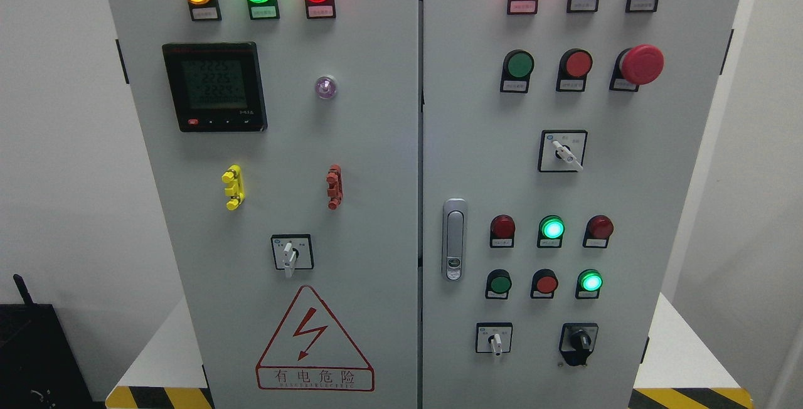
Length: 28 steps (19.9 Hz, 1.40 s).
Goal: Turn on light switch 1
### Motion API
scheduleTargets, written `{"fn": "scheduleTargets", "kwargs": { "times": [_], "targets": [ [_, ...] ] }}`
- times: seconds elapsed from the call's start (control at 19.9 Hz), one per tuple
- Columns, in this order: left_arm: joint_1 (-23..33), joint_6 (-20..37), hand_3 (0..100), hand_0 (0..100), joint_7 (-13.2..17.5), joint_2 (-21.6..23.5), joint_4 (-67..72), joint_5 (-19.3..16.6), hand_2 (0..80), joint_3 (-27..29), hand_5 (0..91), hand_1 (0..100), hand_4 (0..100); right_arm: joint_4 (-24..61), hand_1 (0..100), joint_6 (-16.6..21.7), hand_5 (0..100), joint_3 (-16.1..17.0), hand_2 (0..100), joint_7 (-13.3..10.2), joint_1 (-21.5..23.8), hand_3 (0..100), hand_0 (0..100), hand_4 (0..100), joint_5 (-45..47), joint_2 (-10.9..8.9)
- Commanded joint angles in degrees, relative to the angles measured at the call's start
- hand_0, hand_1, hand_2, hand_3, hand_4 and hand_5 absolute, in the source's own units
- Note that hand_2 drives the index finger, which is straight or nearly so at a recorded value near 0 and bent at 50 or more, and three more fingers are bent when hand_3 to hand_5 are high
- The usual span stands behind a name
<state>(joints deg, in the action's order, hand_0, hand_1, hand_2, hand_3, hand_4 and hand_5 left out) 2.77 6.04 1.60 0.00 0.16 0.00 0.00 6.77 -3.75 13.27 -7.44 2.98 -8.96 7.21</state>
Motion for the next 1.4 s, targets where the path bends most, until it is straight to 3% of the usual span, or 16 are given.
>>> {"fn": "scheduleTargets", "kwargs": {
  "times": [0.0, 0.35, 0.7, 0.95, 1.05, 1.15, 1.25, 1.35],
  "targets": [
    [0.0, 0.0, 0, 33, 0.2, -1.4, 0.1, -0.6, 0.0, -0.2, 0.0, 12, 0, 0.0, 0, 0.0, 0, 0.0, 0, 0.0, 0.0, 0, 31, 0, 0.0, 0.00],
    [0.4, 0.1, 0, 33, 0.2, -1.5, -2.2, -0.6, 0.0, 0.0, 0.0, 13, 0, 0.0, 0, 0.0, 0, 0.0, 0, 0.0, 0.0, 0, 31, 0, 0.0, 0.00],
    [15.7, -0.2, 0, 33, 0.2, -0.9, -36.8, -1.0, 0.0, 0.7, 0.0, 14, 0, 0.0, 0, 0.0, 0, 0.0, 0, 0.0, 0.0, 0, 31, 0, 0.0, 0.00],
    [21.6, 0.0, 0, 32, 1.0, 3.1, -60.1, -0.9, 0.0, 0.8, 0.0, 17, 0, 0.0, 0, 0.0, 0, 0.0, 0, 0.0, 0.0, 0, 31, 0, 0.0, 0.00],
    [25.0, 0.2, 0, 33, 2.7, 4.9, -69.0, -0.5, 0.0, 0.9, 0.0, 18, 0, 0.0, 0, 0.0, 0, 0.0, 0, 0.0, 0.0, 0, 31, 0, 0.0, 0.00],
    [27.5, 0.2, 0, 33, 4.2, 6.1, -78.2, -0.3, 0.0, 2.4, 0.0, 20, 10, 0.0, 0, 0.0, 0, 0.0, 0, 0.0, 0.0, 0, 31, 0, 0.0, 0.00],
    [27.8, 0.8, 13, 35, 4.1, 6.2, -82.5, -0.3, 0.0, 3.6, 0.0, 22, 26, 0.0, 0, 0.0, 0, 0.0, 0, 0.0, -0.1, 0, 31, 0, 0.0, 0.00],
    [27.8, 4.1, 22, 36, 4.0, 6.2, -84.0, -0.3, 0.0, 5.7, 0.0, 25, 33, 0.0, 0, 0.0, 0, 0.0, 0, 0.0, 0.0, 0, 31, 0, 0.0, 0.00]
  ]
}}
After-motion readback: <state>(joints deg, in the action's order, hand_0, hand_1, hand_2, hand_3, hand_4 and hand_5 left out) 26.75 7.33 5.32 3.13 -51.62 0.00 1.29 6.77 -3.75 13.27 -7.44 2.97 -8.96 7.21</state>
